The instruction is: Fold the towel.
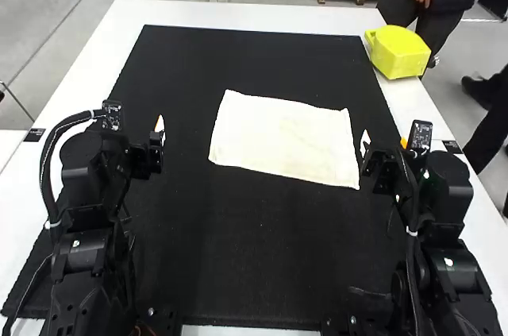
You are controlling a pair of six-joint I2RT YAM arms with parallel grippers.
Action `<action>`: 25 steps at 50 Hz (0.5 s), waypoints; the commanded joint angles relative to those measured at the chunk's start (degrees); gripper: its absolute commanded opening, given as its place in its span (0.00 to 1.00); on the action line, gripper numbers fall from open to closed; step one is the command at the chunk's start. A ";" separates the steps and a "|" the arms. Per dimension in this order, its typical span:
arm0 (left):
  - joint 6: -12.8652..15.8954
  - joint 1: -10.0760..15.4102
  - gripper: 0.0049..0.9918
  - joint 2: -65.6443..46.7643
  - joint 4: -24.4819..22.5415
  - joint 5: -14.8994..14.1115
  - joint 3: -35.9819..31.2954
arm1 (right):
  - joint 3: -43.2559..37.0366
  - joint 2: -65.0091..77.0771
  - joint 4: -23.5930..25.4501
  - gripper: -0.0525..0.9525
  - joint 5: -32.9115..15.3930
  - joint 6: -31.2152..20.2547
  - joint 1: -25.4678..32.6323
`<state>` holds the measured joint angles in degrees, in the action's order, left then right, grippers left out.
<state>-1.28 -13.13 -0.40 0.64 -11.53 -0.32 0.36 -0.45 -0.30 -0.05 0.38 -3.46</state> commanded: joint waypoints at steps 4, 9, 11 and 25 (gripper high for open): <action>0.58 -0.23 0.97 0.67 -0.38 0.54 0.23 | -0.36 0.36 0.03 0.96 0.05 -0.38 0.83; 0.58 -0.41 0.97 0.58 -0.38 0.54 0.23 | -0.36 0.36 -0.14 0.96 0.05 -0.38 0.83; 0.58 -0.50 0.97 0.67 -0.47 0.54 0.23 | -0.36 0.36 -0.14 0.96 0.05 -0.38 0.83; 0.93 -0.32 0.97 0.58 -0.56 0.63 0.23 | -0.36 0.27 -3.84 0.96 0.58 -15.94 0.83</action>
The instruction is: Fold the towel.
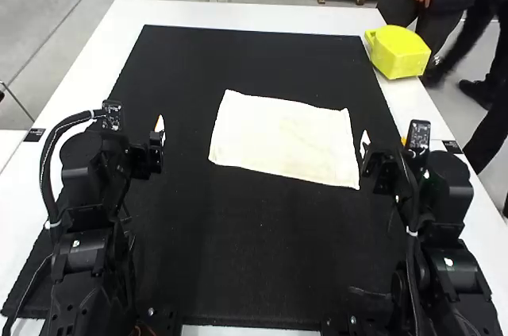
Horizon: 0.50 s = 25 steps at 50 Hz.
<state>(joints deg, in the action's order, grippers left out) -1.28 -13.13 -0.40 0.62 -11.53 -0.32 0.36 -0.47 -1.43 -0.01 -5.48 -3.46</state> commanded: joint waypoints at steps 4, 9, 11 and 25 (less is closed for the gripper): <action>7.34 -0.41 0.97 0.58 -2.56 0.63 0.23 | -0.36 0.38 -5.60 0.95 0.54 -15.44 0.74; 11.47 -0.41 0.97 0.67 -5.90 0.54 0.23 | -0.27 0.38 -10.08 0.95 -1.57 -15.88 0.83; 10.07 -0.50 0.97 0.58 -9.06 0.54 0.23 | -0.18 0.38 -13.86 0.95 -2.10 -15.97 0.83; 7.43 -0.15 0.97 -1.62 -18.90 0.46 -8.03 | 13.79 -6.47 -13.69 0.95 -4.38 -15.09 0.92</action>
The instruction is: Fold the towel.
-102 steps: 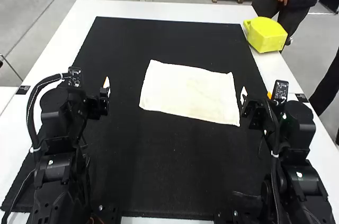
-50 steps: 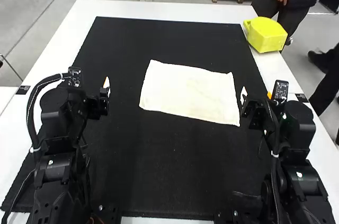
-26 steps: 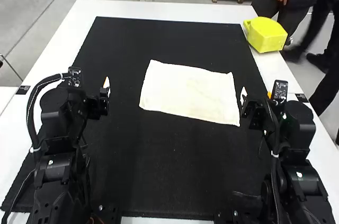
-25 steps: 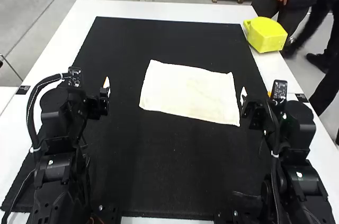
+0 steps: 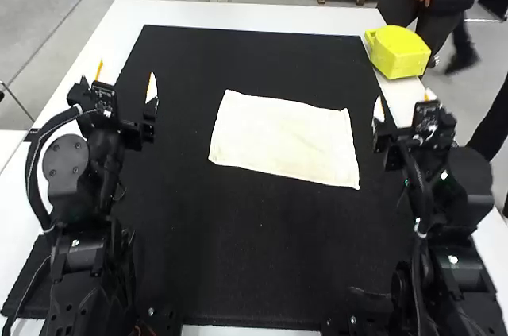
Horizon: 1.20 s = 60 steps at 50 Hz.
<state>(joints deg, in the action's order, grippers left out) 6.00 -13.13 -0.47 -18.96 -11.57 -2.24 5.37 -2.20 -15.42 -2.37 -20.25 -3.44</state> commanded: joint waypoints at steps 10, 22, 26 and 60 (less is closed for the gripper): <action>-6.61 -0.06 0.97 -18.69 2.44 0.67 -20.52 | 24.69 -23.20 3.29 0.95 -3.69 8.21 0.98; -13.82 0.56 0.97 -46.82 9.21 -0.03 -36.26 | 34.62 -43.33 9.88 0.95 -2.64 22.01 0.89; -13.82 2.05 0.97 -52.79 9.21 -0.12 -37.49 | 33.48 -48.52 11.29 0.95 -2.11 25.00 0.89; -8.46 15.59 0.97 -87.86 -3.10 -1.43 -37.40 | 26.54 -68.20 3.91 0.96 0.79 26.31 0.89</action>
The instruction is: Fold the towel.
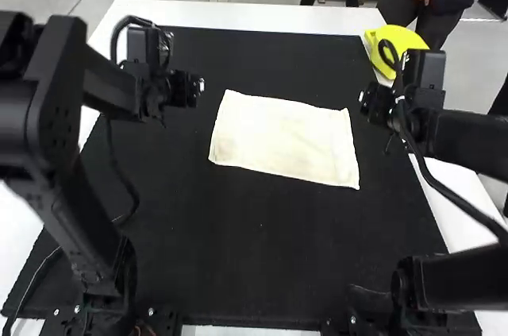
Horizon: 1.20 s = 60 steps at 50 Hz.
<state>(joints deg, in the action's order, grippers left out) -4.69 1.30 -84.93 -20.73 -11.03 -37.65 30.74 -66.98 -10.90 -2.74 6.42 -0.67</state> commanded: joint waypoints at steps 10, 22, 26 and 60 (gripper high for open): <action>4.42 3.36 0.97 -12.28 -4.05 -2.07 -6.12 | 1.87 -8.43 -5.89 0.95 3.89 -1.67 -3.64; 5.39 3.97 0.97 -20.19 -5.46 -2.07 -12.27 | 4.24 -15.64 -10.11 0.95 5.20 -1.76 -4.08; 5.66 4.50 0.97 -21.86 -5.46 -2.07 -14.12 | 5.47 -18.36 -11.34 0.95 5.47 -1.76 -3.99; 7.24 6.52 0.97 -34.25 -5.55 -1.81 -22.20 | 12.32 -36.03 -17.41 0.95 6.08 -1.67 -4.08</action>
<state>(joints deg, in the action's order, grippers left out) 1.74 7.66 -118.72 -25.43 -12.23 -57.54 40.64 -101.23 -27.40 2.81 5.30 -4.01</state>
